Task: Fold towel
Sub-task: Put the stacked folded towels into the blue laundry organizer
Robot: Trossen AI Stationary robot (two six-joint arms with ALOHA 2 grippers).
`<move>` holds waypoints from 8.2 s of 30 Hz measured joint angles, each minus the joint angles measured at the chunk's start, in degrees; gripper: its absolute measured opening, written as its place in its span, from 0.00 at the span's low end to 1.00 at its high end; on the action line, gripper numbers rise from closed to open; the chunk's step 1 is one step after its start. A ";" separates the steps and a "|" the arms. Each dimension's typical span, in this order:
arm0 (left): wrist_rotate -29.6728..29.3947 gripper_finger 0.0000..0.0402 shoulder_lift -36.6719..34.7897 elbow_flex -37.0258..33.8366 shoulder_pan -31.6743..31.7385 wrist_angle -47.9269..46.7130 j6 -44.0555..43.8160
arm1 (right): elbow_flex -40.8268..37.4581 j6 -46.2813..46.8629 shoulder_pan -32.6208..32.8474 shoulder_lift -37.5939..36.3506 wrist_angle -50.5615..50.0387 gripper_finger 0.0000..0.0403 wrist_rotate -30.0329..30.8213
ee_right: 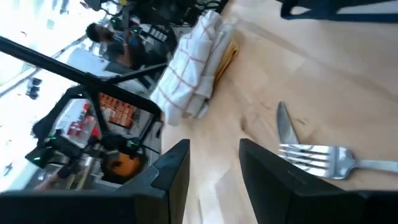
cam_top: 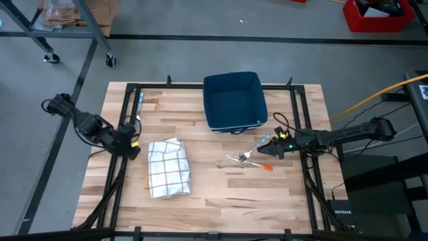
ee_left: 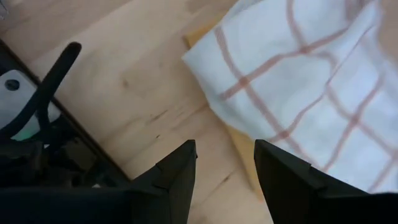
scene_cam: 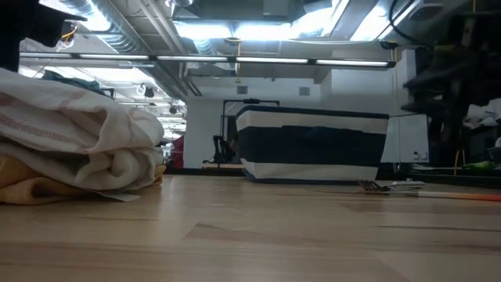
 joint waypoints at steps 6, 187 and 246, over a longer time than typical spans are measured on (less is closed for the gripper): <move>2.62 0.39 7.57 0.01 -0.65 0.29 3.03 | 1.35 -2.54 0.00 5.08 3.64 0.35 1.29; -6.06 0.21 50.67 -8.70 -5.79 70.98 -20.01 | 72.29 7.52 2.25 99.42 5.19 0.41 -23.74; -9.43 0.19 56.88 -8.98 -4.16 89.10 -26.02 | 72.00 7.11 3.39 99.11 3.89 0.31 -9.79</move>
